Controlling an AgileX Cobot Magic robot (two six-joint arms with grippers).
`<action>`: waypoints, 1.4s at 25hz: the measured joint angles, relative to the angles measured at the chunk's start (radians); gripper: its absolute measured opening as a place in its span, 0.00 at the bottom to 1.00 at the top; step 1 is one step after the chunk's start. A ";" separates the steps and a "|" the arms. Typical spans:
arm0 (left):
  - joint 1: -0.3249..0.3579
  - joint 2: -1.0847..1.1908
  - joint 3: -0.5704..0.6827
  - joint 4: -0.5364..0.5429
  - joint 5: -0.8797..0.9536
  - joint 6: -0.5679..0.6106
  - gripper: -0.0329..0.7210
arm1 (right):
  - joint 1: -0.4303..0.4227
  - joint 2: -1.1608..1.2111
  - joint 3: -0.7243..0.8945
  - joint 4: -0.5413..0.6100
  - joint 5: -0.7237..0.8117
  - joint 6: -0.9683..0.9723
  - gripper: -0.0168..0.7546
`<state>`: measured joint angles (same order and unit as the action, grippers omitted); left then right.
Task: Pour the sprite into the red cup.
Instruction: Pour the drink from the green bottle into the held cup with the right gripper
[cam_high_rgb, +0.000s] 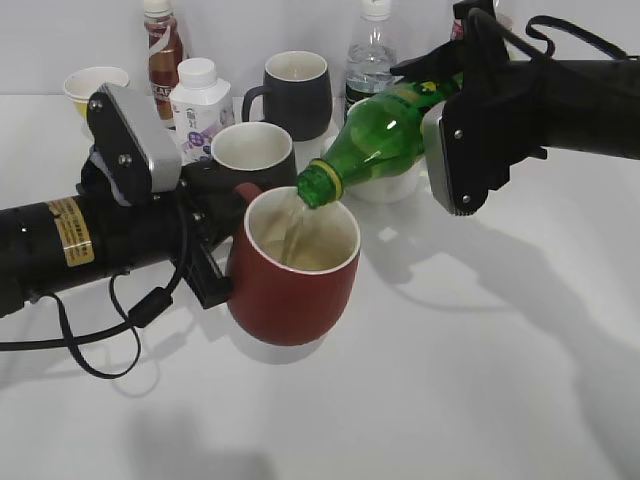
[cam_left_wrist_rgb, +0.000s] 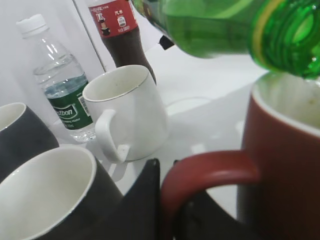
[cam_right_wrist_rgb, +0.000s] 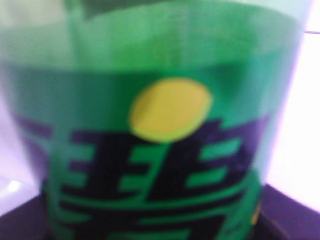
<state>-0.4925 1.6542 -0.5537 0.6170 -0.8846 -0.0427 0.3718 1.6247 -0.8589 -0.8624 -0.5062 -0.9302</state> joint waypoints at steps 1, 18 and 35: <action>0.000 0.000 0.000 0.000 0.001 0.000 0.10 | 0.000 0.000 0.000 0.000 0.000 -0.001 0.58; 0.000 0.000 0.000 0.004 0.001 0.001 0.10 | 0.000 0.000 0.000 0.005 -0.001 -0.005 0.58; 0.000 0.000 0.000 0.000 -0.001 0.007 0.10 | 0.000 0.000 -0.001 0.014 0.026 0.174 0.58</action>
<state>-0.4925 1.6542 -0.5537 0.6170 -0.8853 -0.0362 0.3718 1.6247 -0.8598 -0.8481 -0.4806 -0.7566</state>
